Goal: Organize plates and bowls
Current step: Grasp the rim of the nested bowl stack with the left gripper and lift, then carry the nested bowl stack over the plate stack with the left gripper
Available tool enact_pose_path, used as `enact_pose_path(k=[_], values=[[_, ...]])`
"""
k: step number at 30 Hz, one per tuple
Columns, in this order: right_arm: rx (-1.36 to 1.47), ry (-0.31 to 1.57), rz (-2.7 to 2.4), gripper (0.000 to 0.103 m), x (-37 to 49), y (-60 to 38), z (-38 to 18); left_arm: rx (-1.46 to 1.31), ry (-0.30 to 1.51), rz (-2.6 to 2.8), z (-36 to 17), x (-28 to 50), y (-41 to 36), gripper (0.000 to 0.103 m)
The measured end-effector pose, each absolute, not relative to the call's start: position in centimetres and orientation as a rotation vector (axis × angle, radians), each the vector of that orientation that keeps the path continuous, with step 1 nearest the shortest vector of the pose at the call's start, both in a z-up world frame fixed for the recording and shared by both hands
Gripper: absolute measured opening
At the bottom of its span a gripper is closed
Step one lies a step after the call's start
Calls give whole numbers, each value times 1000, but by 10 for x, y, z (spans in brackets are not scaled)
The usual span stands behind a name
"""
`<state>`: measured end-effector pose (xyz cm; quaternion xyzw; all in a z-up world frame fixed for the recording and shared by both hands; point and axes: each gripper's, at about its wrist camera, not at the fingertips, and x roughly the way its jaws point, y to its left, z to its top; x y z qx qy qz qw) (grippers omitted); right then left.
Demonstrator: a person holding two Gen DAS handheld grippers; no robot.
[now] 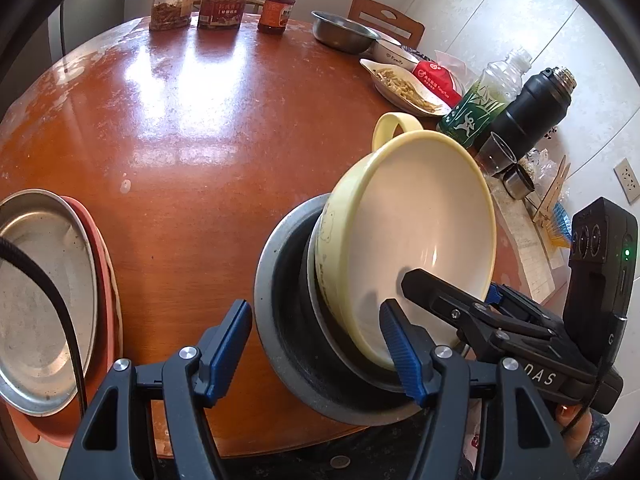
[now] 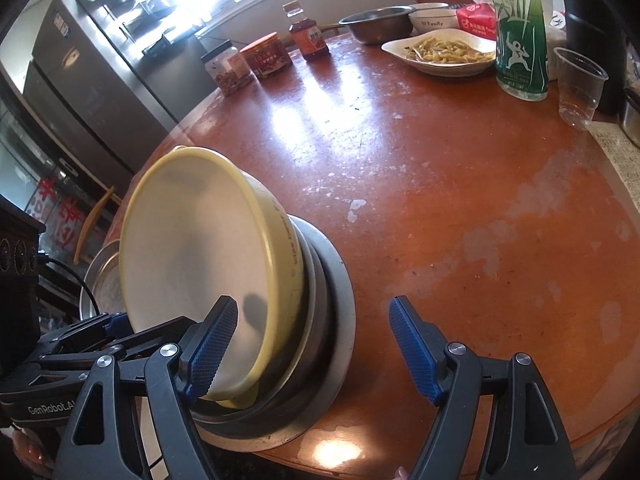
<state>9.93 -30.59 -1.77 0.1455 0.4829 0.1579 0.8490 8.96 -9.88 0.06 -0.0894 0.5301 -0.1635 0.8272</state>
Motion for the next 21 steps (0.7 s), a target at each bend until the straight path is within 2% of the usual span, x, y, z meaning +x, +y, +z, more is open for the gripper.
enact_pose_path(k=[16,19,21], values=[[340,1035,323,83,105,-314,-26,-204,1172,-367,-15,106,-102,66],[355,1027,347,77,103,-315,-25,-210,1177,-374,-18,107,-101,66],[358,1023,365,69,102,-314,-24,-212,1178,-380,-18,108,-103,65]])
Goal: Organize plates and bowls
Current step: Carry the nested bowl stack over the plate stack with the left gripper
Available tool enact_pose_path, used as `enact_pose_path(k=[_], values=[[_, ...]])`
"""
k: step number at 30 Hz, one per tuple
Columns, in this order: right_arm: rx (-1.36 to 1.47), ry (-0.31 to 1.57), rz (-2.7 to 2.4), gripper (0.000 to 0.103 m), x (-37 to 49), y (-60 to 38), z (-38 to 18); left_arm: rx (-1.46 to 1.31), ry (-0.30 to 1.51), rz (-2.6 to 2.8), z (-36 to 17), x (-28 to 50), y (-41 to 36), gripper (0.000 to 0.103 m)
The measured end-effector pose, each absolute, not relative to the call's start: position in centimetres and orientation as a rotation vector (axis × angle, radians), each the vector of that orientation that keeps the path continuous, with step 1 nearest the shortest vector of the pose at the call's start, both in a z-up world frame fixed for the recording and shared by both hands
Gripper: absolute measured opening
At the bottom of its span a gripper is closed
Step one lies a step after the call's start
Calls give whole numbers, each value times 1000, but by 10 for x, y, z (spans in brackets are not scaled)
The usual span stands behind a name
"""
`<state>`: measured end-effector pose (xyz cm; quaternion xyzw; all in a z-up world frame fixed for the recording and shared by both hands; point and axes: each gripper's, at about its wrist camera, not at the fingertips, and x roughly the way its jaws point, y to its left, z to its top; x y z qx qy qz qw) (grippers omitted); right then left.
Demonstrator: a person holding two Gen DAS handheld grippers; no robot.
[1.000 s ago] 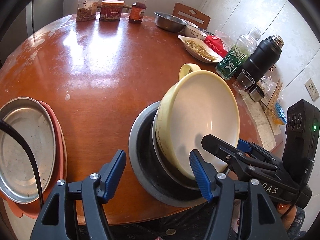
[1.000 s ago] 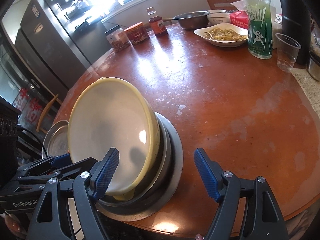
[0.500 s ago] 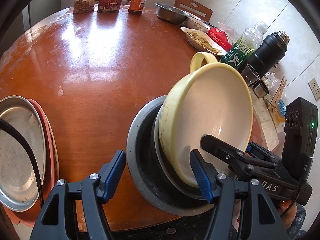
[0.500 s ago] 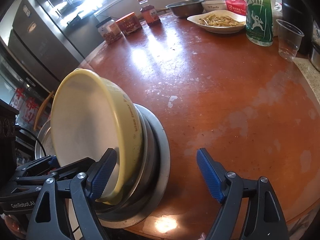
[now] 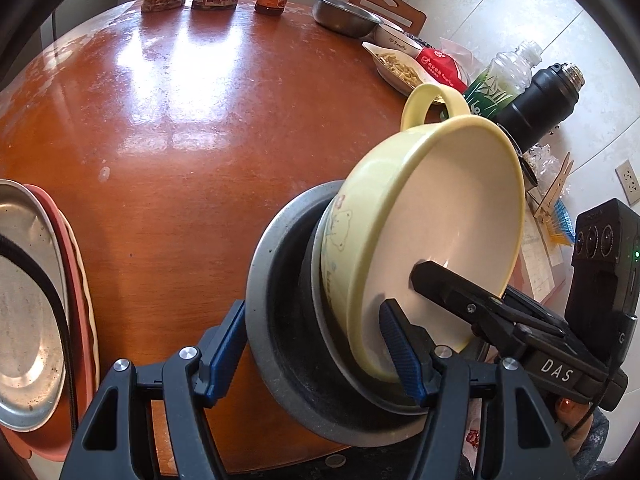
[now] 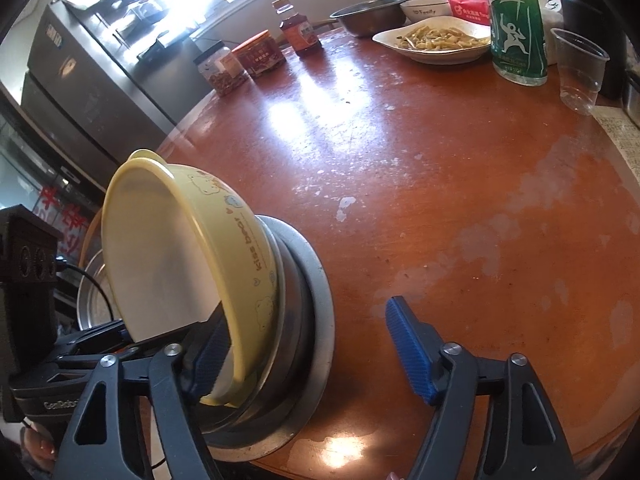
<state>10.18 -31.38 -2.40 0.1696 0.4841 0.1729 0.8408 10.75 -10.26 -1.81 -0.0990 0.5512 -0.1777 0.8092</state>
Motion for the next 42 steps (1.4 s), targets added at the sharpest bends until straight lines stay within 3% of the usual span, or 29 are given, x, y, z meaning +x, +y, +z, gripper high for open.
enact_pose_path(k=[6,42], values=[[368,1011,415,46,99,-308,-18,-205,1177,-389,-17,106,-108,61],[328,905,490,46,99,-275,37,-200,1017,-316,48,80,-69,60]])
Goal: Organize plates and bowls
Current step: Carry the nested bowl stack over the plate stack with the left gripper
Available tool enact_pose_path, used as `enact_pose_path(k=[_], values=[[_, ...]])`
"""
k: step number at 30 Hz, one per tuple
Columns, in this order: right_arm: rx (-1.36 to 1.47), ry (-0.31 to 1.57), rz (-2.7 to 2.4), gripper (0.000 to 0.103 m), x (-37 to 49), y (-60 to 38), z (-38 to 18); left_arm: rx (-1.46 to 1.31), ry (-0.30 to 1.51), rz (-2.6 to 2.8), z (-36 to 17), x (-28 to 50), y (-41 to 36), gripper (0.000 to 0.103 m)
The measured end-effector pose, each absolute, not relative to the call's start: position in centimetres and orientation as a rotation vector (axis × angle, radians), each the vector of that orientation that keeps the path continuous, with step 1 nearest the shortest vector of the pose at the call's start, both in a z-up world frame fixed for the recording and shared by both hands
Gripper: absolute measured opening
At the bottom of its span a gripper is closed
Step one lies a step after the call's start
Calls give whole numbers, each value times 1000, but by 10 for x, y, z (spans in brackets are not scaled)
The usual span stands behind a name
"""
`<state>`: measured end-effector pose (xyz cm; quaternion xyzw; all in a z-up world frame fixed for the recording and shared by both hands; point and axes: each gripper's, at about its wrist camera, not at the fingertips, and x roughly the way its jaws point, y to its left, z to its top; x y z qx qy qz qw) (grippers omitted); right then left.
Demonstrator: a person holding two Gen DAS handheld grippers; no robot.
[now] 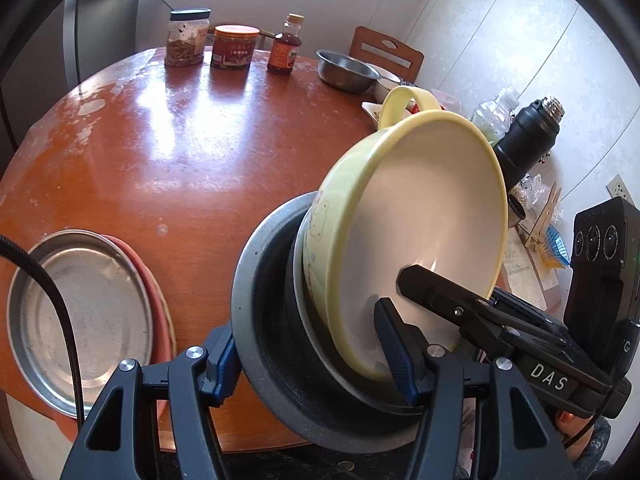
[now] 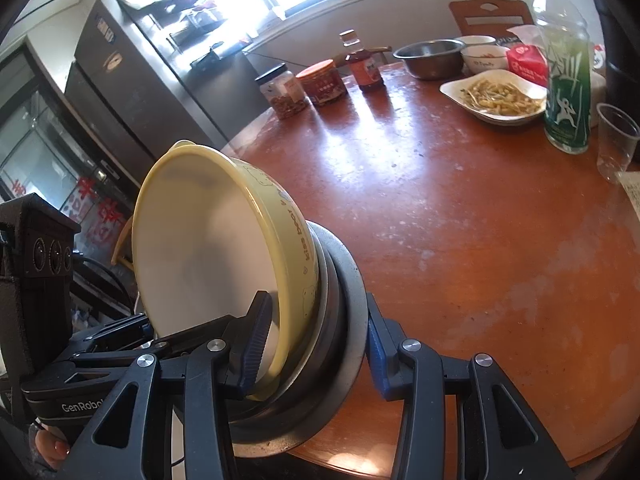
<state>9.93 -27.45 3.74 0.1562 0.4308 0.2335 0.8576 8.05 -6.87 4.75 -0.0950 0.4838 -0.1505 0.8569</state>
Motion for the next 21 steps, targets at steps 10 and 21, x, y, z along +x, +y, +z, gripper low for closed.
enact_pose_path(k=[10,21], values=[[293,875,564,46,108,-227,53,-215,966,-256,63,73,-23,60],[245,863,647,46,117,-166,68,-246,919,-179,76,67,37,60]])
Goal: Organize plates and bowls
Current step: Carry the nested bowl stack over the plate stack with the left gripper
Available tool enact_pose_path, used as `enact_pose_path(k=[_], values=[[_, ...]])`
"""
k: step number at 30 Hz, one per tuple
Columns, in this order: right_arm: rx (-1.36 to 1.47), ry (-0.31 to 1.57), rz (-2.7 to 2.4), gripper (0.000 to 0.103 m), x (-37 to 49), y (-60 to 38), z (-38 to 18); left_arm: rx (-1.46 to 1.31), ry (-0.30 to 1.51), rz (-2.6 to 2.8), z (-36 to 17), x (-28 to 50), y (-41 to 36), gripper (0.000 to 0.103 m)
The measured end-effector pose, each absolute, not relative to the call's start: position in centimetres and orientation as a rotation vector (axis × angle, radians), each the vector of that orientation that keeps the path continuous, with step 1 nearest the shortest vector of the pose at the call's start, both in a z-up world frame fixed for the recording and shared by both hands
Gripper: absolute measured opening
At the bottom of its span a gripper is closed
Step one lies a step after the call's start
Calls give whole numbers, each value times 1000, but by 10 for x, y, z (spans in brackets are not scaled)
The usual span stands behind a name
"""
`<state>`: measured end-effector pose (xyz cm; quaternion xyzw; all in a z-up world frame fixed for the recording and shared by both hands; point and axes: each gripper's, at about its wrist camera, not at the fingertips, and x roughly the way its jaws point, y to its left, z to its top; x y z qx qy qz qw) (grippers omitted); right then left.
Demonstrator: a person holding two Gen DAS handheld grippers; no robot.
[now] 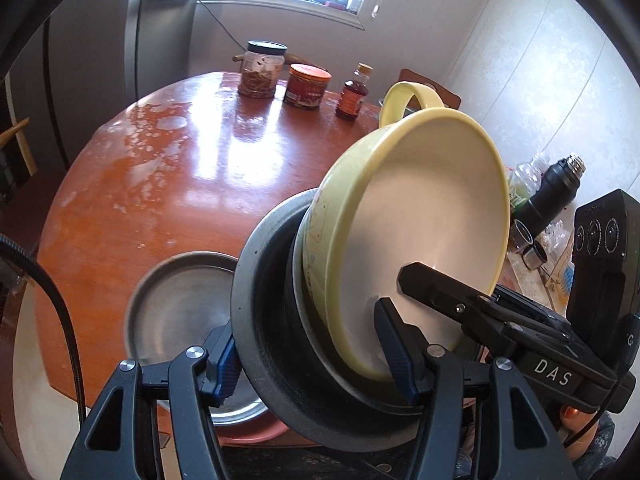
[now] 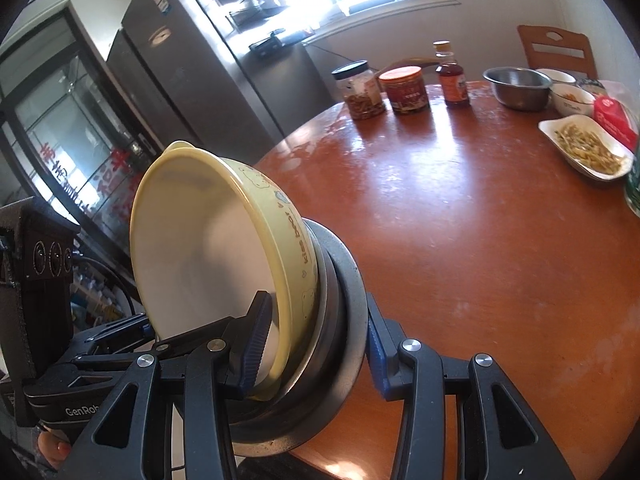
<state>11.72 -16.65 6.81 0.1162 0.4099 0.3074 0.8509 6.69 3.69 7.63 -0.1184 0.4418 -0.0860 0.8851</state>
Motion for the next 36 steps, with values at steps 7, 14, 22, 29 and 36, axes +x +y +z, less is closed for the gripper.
enact_pose_path(k=[7,14,22,29,36], values=[[215,857,702,46,125,-131,70,-262,907,-131,81,65,67,60],[198,892,747,46,126,-102,55,-284,928,-86,67,58,92,60],[200,916,779,46,125,-84,40,-286,945,-54,53,52,104,60],[181,934,767,46,124,-78,32,-301,964,-62,41,54,109,60],[164,925,779,46,124,-73,26,-292,972,-54,39,57,111,60]])
